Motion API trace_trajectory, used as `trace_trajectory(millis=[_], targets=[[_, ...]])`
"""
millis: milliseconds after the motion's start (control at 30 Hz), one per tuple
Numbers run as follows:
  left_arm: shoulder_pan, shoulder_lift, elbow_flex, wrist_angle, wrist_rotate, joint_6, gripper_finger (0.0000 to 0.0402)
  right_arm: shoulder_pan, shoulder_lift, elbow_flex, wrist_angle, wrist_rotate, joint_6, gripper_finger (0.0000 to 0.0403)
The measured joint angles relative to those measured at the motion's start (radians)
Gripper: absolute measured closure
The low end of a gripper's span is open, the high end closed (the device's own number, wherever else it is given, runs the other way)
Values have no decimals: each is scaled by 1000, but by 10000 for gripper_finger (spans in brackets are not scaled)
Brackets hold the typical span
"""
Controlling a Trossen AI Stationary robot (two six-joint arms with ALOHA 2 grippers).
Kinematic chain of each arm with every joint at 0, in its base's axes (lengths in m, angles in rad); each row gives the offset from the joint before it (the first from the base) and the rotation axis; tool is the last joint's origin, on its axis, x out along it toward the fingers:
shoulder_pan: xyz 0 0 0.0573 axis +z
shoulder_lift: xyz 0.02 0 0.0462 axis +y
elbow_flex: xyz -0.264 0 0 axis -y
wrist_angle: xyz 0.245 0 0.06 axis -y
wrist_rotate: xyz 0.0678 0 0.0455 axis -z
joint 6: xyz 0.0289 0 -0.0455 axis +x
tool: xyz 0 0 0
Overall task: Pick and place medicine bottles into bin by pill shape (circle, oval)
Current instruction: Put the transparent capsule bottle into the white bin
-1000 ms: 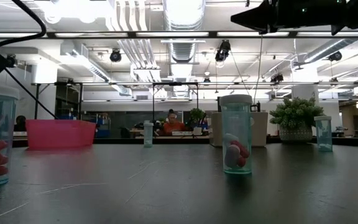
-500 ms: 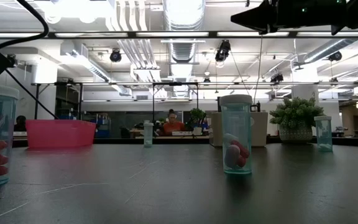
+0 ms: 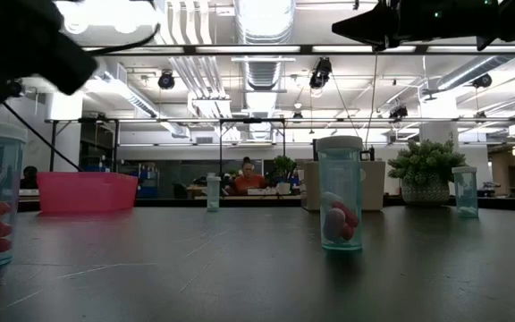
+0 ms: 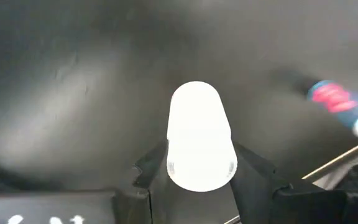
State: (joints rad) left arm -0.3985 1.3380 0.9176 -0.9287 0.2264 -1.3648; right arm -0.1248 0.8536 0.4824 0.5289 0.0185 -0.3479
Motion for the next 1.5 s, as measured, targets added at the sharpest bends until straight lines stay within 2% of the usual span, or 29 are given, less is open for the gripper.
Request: trace_trajectory(millis=[300,433,633,833,1100,1367,1500], targets=[[233,0,68,2,-32,313,285,0,0,0,0,0,11,390],[342,2,81,9,-91,452,285,0,0,0,0,0,15,390],[450,89,154,24,-155,631,285,0,0,0,0,0,15,390],[484,284,314,6,-184,814,285,0,0,-1,-3,0,15,390],[484,491,535,-143,-223,973,285,0,0,-1,-21,0,6,390],[484,574,579,-156,-225,1014,285,0,0,-2,-23,3,-4,390],[484,581,569,-154,-225,1015,253,0,0,-2,-23,5,-4,390]])
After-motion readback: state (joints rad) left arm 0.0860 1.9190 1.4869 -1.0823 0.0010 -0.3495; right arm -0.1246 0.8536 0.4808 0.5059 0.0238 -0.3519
